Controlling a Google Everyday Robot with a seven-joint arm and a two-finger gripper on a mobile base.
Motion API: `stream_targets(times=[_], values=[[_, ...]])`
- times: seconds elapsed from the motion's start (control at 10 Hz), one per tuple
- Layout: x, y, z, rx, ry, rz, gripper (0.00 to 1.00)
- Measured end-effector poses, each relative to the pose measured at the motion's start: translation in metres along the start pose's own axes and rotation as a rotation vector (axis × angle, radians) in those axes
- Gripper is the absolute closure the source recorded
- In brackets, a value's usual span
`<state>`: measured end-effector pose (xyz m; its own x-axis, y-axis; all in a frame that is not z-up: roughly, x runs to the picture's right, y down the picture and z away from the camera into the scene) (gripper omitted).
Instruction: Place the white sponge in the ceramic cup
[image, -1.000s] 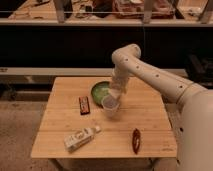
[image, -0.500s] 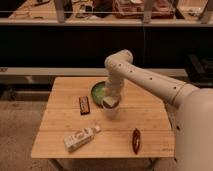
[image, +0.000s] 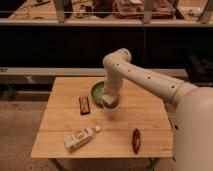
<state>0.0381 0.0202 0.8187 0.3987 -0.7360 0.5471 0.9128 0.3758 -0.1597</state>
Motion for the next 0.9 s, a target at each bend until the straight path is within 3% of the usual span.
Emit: stream_targets(times=[0.9], values=[[-0.004,0.028,-0.027,-0.006,0.032,0.009,0.20]])
